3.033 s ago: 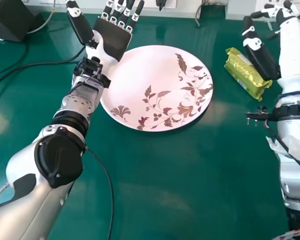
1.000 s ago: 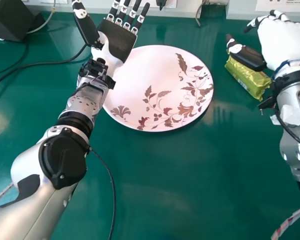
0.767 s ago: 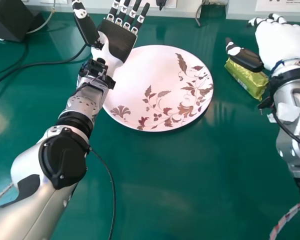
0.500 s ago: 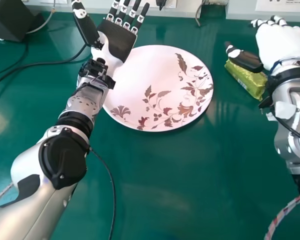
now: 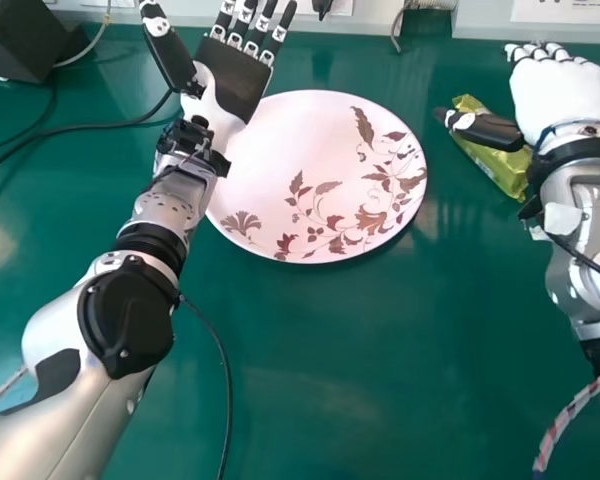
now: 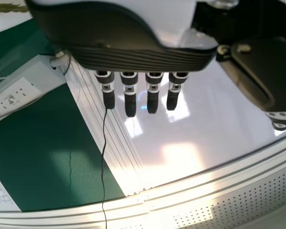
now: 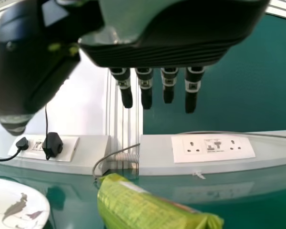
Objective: Pick up biscuit and place it in the plate
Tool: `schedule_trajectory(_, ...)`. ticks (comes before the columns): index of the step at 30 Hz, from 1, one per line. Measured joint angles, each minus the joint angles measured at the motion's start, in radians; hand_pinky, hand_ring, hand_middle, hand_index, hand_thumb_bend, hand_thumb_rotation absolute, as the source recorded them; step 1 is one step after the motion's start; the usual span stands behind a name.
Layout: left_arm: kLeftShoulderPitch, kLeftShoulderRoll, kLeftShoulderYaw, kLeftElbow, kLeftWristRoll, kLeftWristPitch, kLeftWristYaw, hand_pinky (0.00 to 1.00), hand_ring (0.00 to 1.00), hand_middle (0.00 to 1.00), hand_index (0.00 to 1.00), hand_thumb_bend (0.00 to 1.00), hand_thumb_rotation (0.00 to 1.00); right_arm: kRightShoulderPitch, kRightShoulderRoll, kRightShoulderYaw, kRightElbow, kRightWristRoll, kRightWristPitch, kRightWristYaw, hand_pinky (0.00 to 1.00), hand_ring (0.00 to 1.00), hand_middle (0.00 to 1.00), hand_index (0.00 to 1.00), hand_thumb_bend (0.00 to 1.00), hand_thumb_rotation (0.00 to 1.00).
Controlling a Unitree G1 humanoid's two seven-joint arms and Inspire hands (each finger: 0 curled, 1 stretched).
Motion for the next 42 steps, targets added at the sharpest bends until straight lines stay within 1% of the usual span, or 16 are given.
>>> schedule_trajectory(3,0.000,-0.001,-0.001,0.000,0.000,0.000,-0.010,1.00,0.95,1.00,1.00,1.00,0.59,-0.009,-0.005,0.003,0.003,0.000,-0.002,0.001,0.94,1.00,1.00,1.00,1.00,0.62)
schedule_trajectory(8,0.000,-0.001,-0.001,0.000,0.000,-0.001,-0.014,1.00,0.95,1.00,1.00,1.00,0.58,-0.015,-0.016,0.008,0.017,0.000,-0.007,0.003,0.92,1.00,1.00,1.00,1.00,0.63)
schedule_trajectory(15,0.000,-0.003,-0.001,0.000,0.000,-0.001,-0.016,1.00,0.95,0.99,1.00,1.00,0.58,-0.027,-0.022,0.018,0.045,0.001,-0.012,0.005,0.94,1.00,1.00,1.00,1.00,0.65)
schedule_trajectory(21,0.000,-0.003,-0.001,0.000,0.001,-0.001,-0.019,1.00,0.95,0.99,1.00,1.00,0.57,-0.053,-0.028,0.033,0.075,0.001,-0.015,0.016,0.94,1.00,1.00,1.00,1.00,0.65)
schedule_trajectory(25,0.000,-0.003,-0.001,0.000,0.000,-0.001,-0.031,1.00,0.95,0.99,1.00,1.00,0.57,-0.071,-0.030,0.039,0.114,0.005,-0.024,0.018,0.95,1.00,1.00,1.00,1.00,0.62)
schedule_trajectory(32,0.000,-0.003,0.000,0.000,0.000,0.000,-0.033,1.00,0.96,1.00,1.00,1.00,0.56,-0.099,-0.035,0.050,0.192,0.048,-0.060,0.023,0.87,1.00,1.00,1.00,1.00,0.63)
schedule_trajectory(38,0.000,-0.002,0.001,0.000,-0.001,-0.001,-0.026,1.00,0.96,1.00,1.00,1.00,0.55,-0.106,-0.037,0.064,0.242,0.074,-0.071,0.032,0.86,1.00,1.00,1.00,1.00,0.63)
schedule_trajectory(42,0.000,-0.003,0.003,0.000,-0.002,-0.001,-0.025,1.00,0.97,1.00,1.00,1.00,0.54,-0.119,-0.038,0.066,0.273,0.107,-0.087,0.032,0.85,1.00,1.00,1.00,1.00,0.65)
